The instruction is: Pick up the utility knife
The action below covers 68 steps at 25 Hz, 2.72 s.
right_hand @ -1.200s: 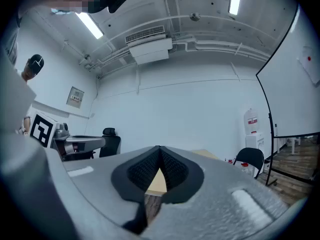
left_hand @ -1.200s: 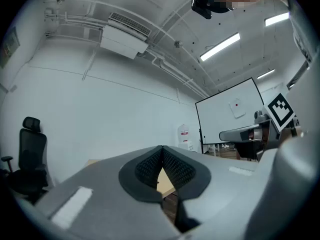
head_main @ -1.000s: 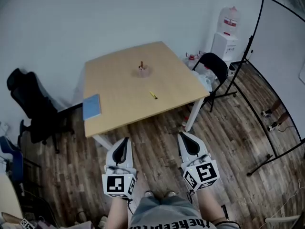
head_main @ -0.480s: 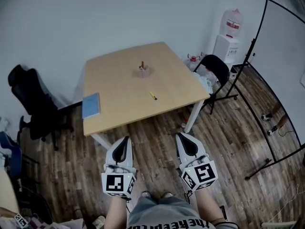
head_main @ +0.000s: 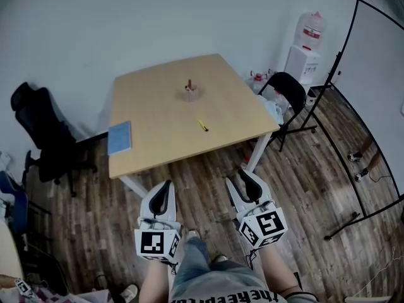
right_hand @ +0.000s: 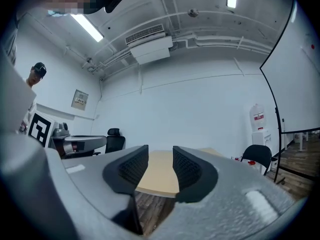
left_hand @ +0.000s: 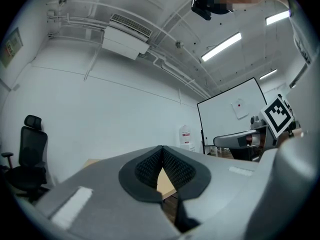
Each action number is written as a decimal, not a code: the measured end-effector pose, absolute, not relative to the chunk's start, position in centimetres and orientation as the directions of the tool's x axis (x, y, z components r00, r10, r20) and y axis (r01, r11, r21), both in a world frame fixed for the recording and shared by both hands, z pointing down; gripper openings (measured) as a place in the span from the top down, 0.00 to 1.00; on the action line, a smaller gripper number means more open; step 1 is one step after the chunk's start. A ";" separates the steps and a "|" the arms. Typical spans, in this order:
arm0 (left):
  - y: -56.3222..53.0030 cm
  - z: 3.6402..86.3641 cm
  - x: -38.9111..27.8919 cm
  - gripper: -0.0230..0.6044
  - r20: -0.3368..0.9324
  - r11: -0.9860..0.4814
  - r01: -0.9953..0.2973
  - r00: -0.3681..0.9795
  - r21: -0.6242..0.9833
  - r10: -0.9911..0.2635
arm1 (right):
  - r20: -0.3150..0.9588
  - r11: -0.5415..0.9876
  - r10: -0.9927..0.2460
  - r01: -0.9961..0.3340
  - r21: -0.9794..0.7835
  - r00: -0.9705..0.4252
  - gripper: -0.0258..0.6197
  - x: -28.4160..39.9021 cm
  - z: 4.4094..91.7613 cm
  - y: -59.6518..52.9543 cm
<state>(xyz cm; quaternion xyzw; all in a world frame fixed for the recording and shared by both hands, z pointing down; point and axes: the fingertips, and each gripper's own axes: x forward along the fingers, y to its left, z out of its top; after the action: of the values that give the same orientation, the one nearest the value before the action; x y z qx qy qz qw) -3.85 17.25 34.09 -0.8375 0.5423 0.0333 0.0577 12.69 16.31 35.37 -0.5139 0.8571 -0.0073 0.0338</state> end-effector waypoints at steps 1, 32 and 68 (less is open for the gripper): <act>16.9 34.1 -3.9 0.93 -0.119 -0.407 -0.911 0.412 -0.060 -0.904 | -0.048 0.472 -0.881 -0.880 -0.048 -0.470 0.73 12.6 35.4 16.0; -5.4 34.5 -8.3 0.93 -0.093 -0.535 -0.844 0.537 -0.045 -0.839 | -0.013 0.357 -0.934 -0.929 -0.099 -0.357 0.72 8.0 36.5 -4.2; -17.0 35.4 -9.1 0.93 -0.077 -0.495 -0.869 0.494 0.007 -0.866 | 0.248 0.405 -0.870 -0.905 -0.131 -0.425 0.72 7.5 42.4 -17.8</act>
<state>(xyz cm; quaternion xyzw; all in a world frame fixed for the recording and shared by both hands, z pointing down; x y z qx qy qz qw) -9.06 -16.96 35.45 -0.8640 0.5020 0.0350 0.0160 7.47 -17.77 42.38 -0.5314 0.8352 -0.1230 -0.0702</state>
